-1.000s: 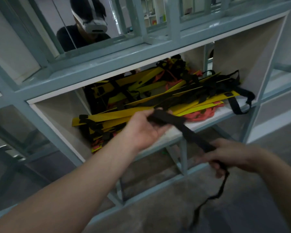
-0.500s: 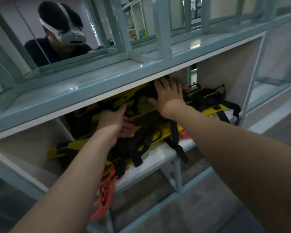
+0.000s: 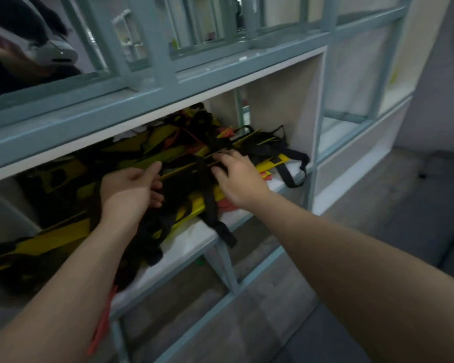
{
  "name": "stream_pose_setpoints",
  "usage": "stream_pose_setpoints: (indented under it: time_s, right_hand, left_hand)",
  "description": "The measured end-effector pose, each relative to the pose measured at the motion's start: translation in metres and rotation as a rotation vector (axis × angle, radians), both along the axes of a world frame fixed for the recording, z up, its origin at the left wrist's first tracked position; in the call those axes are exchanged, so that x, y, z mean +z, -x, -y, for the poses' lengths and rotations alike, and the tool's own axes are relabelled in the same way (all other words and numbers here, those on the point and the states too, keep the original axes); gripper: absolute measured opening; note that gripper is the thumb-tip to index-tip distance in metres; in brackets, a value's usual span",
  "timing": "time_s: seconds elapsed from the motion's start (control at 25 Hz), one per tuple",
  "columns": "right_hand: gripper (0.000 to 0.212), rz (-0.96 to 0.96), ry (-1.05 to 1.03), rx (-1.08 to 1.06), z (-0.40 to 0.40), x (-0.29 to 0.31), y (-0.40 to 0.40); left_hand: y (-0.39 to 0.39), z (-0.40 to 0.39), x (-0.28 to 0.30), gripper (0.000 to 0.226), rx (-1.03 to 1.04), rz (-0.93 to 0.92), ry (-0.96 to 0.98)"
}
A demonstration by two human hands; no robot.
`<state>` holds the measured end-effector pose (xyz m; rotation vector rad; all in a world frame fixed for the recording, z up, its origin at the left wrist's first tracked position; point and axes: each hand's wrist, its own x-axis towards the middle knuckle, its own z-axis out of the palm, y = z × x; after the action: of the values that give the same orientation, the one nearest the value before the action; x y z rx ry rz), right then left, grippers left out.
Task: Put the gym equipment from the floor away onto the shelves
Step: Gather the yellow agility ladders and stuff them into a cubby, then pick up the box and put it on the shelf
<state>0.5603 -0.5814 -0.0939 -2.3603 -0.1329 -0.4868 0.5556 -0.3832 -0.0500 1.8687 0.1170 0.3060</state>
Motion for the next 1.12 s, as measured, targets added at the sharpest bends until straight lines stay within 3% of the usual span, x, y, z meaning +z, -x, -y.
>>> stream_pose_setpoints:
  time_s: [0.24,0.4,0.56,0.72,0.92,1.04,1.12]
  right_hand:
    - [0.034,-0.214,-0.257,-0.209,0.115,-0.059,0.091]
    - [0.034,-0.417,-0.328,-0.308,0.219,-0.098,0.162]
    - [0.028,-0.450,-0.360,-0.482,0.334,-0.125,0.228]
    - [0.022,-0.410,-0.465,-0.707,0.446,-0.122,0.293]
    - [0.022,-0.269,-0.746,-0.982,0.564,-0.087,0.332]
    - [0.019,-0.251,-0.760,-1.134,0.617,-0.073,0.337]
    - [0.029,-0.301,-0.748,-1.251,0.645,-0.080,0.338]
  left_hand:
    - [0.055,0.098,-0.041,0.027,-0.459,-0.131,-0.179]
    - [0.095,0.216,-0.082,0.020,-0.728,-0.303,-0.171]
    - [0.134,0.354,-0.100,0.019,-0.910,-0.396,-0.171]
    - [0.181,0.489,-0.094,0.015,-0.959,-0.456,-0.118]
    - [0.221,0.594,-0.070,0.012,-1.024,-0.515,-0.167]
    - [0.222,0.651,-0.069,0.016,-0.994,-0.597,-0.167]
    - [0.214,0.685,-0.085,0.026,-0.945,-0.698,-0.161]
